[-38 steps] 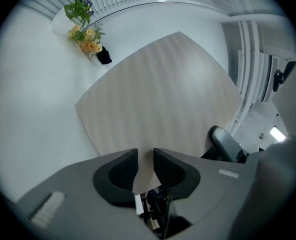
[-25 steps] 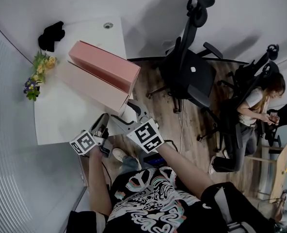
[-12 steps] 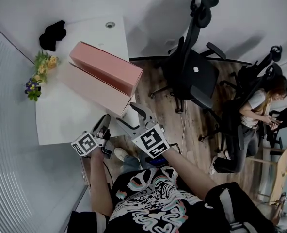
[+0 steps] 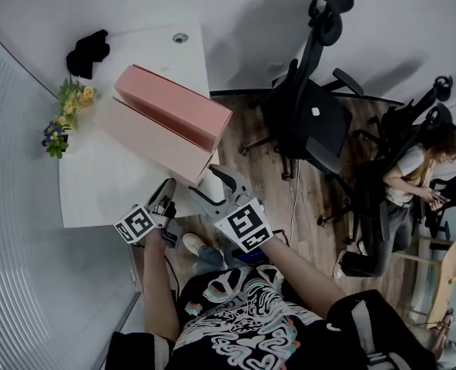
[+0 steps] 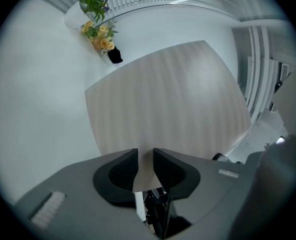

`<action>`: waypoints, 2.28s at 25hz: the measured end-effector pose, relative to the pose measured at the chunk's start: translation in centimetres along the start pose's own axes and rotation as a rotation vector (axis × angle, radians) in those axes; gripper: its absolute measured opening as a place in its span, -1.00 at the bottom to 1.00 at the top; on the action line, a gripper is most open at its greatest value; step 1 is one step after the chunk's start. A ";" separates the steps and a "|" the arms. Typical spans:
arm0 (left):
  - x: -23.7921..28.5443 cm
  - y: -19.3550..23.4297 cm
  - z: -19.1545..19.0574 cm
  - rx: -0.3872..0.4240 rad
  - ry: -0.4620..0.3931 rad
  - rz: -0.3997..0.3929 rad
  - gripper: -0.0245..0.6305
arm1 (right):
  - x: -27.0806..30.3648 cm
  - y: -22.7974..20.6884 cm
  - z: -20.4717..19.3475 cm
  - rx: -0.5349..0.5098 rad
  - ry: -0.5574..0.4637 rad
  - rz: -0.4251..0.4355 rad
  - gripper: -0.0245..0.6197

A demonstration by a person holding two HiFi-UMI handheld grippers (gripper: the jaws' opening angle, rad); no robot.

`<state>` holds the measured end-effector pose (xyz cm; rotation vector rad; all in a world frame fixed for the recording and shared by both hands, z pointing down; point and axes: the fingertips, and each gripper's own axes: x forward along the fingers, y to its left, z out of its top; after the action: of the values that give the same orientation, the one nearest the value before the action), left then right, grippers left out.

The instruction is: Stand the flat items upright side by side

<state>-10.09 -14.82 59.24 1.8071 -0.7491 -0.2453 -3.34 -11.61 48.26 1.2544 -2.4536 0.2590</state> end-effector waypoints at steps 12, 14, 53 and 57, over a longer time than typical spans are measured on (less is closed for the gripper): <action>1.2 -0.1 0.5 0.004 -0.001 -0.008 -0.69 | 0.3 -1.2 0.2 -0.029 0.002 -0.020 -0.16; 1.4 -0.1 0.6 0.004 0.001 -0.011 -0.69 | 0.4 -1.4 0.2 -0.032 0.003 -0.023 -0.16; -1.4 -8.6 3.0 0.693 -0.047 0.094 -0.92 | -6.3 -3.6 1.1 0.194 -0.140 -0.147 -0.92; -3.0 -13.2 3.1 0.769 -0.109 0.092 -0.93 | -8.2 -3.5 1.8 0.273 -0.195 -0.096 -0.92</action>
<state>-9.08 -12.93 45.54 2.4828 -1.0975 0.0198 3.43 -8.13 43.28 1.5736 -2.5760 0.4797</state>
